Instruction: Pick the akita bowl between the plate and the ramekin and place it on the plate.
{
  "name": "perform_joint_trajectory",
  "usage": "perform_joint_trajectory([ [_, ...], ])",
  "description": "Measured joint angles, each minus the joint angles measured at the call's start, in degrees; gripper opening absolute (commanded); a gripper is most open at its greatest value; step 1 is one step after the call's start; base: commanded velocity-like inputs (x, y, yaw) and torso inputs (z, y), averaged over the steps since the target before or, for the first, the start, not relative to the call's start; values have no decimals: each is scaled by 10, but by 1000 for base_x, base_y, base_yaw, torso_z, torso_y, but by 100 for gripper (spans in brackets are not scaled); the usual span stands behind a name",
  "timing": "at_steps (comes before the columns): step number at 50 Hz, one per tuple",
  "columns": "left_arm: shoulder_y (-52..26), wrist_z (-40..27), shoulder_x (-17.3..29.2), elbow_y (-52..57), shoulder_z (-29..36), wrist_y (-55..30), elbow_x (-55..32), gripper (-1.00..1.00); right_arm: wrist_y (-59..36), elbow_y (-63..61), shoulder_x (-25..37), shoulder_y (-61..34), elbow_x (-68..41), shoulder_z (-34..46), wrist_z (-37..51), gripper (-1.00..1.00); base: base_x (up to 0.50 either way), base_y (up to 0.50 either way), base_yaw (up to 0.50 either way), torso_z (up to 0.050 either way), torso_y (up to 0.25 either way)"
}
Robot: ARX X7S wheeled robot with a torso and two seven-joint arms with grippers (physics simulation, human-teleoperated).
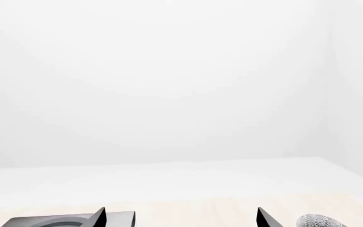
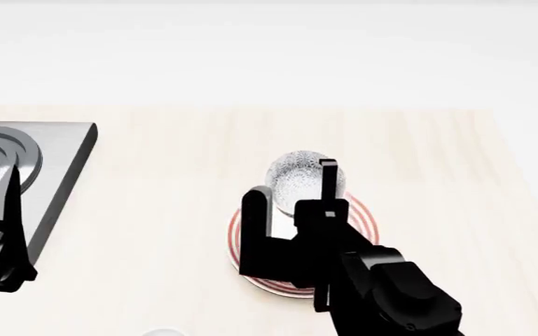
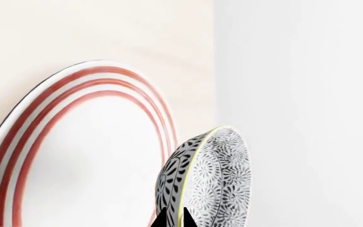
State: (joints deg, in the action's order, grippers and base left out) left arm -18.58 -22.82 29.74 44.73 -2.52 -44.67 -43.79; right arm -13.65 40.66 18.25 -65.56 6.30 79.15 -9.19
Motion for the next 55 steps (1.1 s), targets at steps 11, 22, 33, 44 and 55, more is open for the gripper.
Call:
perform_joint_trajectory([
  [11,1,-2,1,0,0,2,-2,100,4,-4,1,14,-3,2,-2,-100,0,0,0,0,1],
  [22,2,-3,2,0,1,3,-3,100,-14,-43,17,28,-3,5,-7,-100,0,0,0,0,0],
  [33,1,-6,3,2,4,3,-5,100,-21,-57,27,39,-2,8,-6,-100,0,0,0,0,1],
  [44,1,-8,4,1,6,4,-6,100,-13,-35,20,41,-2,8,-3,-100,0,0,0,0,0],
  [55,1,-9,6,0,6,6,-7,100,7,7,1,40,-2,9,2,-100,0,0,0,0,1],
])
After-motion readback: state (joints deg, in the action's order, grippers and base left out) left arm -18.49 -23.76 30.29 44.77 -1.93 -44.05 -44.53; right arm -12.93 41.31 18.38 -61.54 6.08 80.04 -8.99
